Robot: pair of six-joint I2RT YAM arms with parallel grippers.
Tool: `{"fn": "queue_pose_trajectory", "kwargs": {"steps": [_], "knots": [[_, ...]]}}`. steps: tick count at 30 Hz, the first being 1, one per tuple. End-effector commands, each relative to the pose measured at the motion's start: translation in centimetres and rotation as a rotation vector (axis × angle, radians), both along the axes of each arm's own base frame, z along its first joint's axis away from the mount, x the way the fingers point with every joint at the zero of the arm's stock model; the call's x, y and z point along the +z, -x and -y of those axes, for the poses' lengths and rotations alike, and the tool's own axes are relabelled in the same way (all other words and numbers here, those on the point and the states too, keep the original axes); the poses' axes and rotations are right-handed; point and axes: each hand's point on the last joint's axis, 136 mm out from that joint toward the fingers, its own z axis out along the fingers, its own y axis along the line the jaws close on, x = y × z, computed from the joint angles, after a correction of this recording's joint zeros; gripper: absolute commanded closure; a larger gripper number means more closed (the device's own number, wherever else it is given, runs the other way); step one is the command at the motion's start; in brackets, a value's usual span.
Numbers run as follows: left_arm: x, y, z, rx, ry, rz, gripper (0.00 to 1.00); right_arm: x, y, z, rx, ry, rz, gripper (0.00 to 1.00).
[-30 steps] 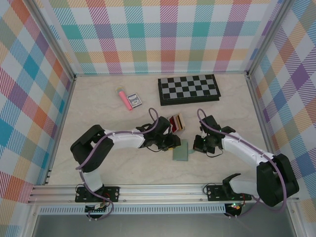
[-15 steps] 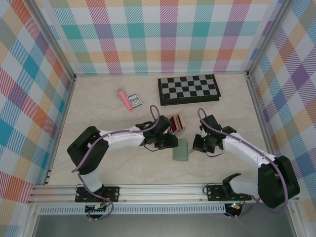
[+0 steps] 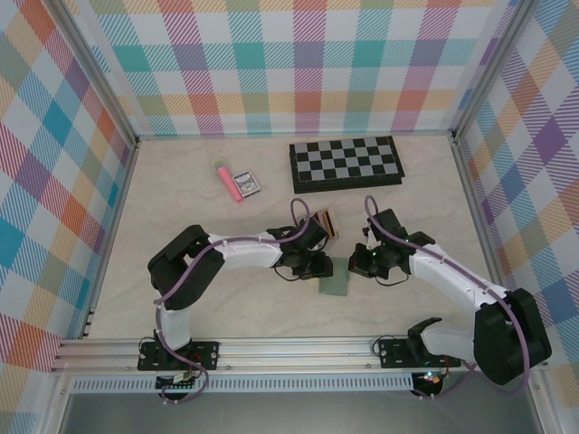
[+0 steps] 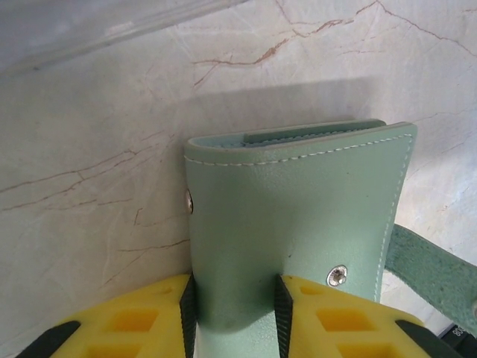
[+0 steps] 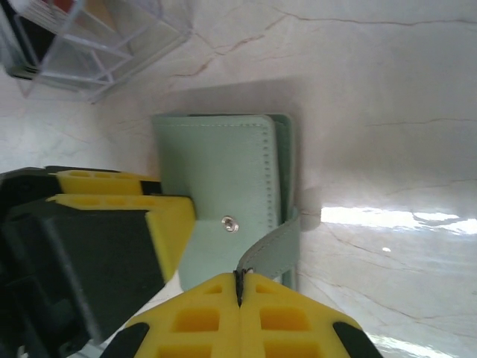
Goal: Put the credit cards into the card holder
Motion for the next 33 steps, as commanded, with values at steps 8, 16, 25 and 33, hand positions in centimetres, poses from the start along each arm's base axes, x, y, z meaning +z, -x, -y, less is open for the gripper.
{"fn": "queue_pose_trajectory", "kwargs": {"steps": [8, 16, 25, 33], "knots": [[-0.8, 0.8, 0.0, -0.016, -0.035, -0.005, 0.72, -1.1, -0.3, -2.6, 0.033, -0.051, -0.051, 1.00], [-0.8, 0.8, 0.1, -0.020, -0.030, -0.008, 0.75, -2.2, -0.8, -3.1, 0.029, -0.032, -0.074, 1.00], [-0.7, 0.8, 0.1, -0.020, -0.028, -0.007, 0.75, -4.2, -0.5, -2.4, 0.026, 0.037, -0.129, 1.00], [-0.7, 0.9, 0.0, -0.019, -0.036, -0.009, 0.76, -5.8, 1.2, -1.6, 0.035, 0.080, -0.183, 1.00]]}}
